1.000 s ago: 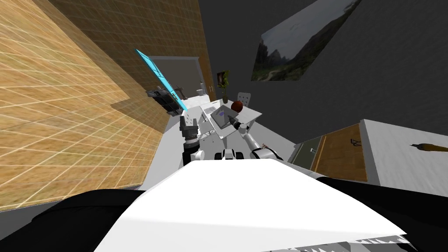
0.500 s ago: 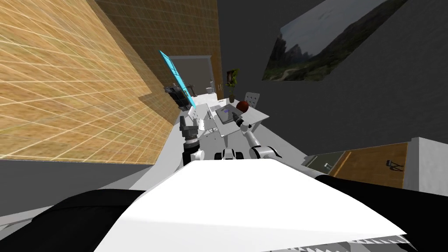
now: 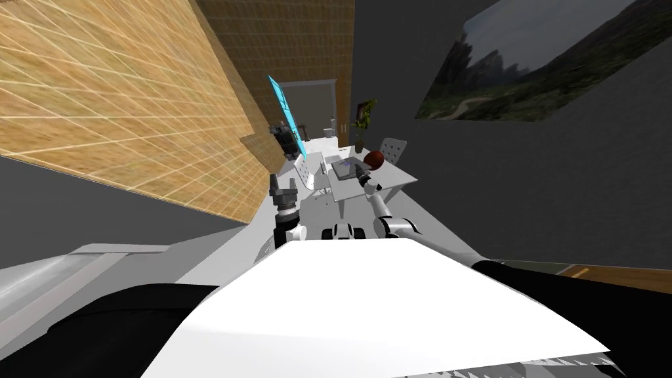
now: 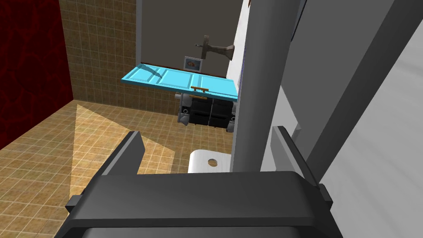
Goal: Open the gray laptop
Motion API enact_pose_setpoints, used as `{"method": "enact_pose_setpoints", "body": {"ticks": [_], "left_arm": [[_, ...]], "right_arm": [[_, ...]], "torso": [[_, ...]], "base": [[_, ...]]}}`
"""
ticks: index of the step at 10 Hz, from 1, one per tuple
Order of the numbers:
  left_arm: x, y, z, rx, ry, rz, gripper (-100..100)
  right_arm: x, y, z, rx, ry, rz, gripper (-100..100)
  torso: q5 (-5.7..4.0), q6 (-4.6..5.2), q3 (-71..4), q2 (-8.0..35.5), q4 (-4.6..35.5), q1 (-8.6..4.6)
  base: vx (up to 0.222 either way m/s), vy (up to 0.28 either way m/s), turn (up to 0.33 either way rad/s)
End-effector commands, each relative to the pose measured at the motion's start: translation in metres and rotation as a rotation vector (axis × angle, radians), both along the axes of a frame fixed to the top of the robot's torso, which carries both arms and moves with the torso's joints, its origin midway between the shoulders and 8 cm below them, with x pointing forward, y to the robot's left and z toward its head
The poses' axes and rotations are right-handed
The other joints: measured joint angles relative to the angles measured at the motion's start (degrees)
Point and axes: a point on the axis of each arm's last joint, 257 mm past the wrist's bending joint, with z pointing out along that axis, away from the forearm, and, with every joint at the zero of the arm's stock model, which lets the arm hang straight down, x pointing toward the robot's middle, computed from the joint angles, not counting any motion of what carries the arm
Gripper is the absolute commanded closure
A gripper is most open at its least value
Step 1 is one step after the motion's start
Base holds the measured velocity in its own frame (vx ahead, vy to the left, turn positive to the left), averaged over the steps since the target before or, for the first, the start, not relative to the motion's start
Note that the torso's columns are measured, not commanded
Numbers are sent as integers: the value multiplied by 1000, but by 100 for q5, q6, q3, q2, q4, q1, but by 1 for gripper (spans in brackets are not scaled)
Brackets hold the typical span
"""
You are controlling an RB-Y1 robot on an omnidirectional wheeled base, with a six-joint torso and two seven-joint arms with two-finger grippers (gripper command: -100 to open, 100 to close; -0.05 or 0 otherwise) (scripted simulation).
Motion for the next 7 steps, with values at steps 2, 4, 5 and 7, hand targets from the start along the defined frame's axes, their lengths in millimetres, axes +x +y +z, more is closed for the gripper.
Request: {"method": "enact_pose_setpoints", "body": {"ticks": [2,4,5,7], "left_arm": [[0,0,0,0,0,0,0],[0,0,0,0,0,0,0],[0,0,0,0,0,0,0],[0,0,0,0,0,0,0]], "right_arm": [[11,-44,17,-9,-24,-121,-100],[9,-82,11,19,-10,-192,-100],[8,-84,9,0,-7,-196,-100],[8,-84,11,1,-13,-195,-100]], "torso": [[10,14,-25,-39,-15,30],[-6,0,-7,-10,-16,-9],[-1,12,-21,-32,-29,16],[7,11,-36,-54,-32,31]], "base": [[-45,-76,211],[-83,-131,417],[-18,-8,61],[7,24,-33]]}}
